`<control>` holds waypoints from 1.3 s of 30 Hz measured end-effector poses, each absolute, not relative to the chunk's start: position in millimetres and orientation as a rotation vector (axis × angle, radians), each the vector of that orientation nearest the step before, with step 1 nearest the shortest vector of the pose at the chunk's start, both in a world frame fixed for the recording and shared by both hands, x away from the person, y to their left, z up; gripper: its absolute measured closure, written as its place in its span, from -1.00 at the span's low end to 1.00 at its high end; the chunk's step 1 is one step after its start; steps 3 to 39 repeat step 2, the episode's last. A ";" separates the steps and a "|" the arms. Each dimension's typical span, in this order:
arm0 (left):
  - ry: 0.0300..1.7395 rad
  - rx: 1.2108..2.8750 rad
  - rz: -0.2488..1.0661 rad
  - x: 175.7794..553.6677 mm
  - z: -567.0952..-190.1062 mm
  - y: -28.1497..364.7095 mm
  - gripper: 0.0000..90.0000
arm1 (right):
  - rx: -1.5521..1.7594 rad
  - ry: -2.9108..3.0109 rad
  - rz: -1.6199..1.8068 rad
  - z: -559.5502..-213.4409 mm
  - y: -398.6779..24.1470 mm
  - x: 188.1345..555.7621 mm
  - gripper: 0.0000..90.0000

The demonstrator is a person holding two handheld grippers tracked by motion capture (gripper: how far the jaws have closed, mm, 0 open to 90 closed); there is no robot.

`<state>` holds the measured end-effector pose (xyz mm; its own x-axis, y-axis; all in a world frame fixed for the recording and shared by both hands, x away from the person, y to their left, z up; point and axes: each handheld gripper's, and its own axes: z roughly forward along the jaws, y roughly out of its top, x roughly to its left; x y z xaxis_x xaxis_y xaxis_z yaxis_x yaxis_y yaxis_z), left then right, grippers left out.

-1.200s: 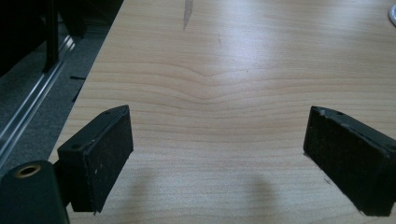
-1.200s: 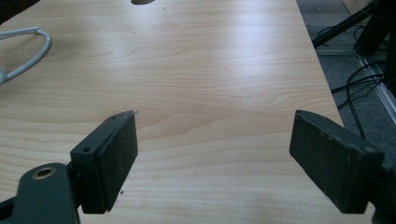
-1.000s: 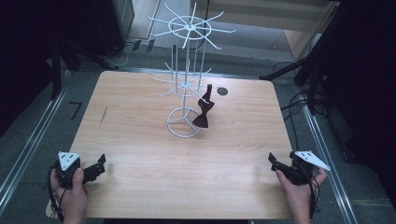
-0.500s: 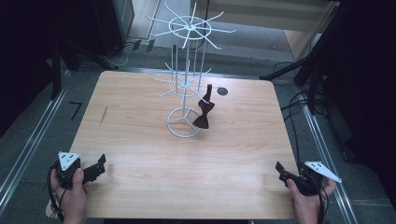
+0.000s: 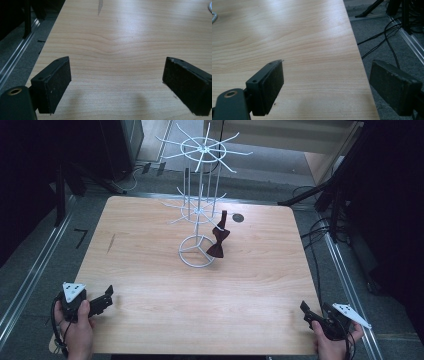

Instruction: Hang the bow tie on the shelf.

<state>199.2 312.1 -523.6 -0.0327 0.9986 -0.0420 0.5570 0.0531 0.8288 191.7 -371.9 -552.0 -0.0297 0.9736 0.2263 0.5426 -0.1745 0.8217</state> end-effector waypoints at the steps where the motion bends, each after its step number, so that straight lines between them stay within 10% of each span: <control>1: 1.670 1.577 0.845 199.3 -523.7 312.0 -0.80 | 1.747 1.586 1.115 -552.0 -371.5 191.5 -0.71; 39: 1.670 1.576 0.844 199.2 -523.7 312.1 -0.80 | 1.746 1.573 1.122 -551.9 -371.8 191.0 -0.71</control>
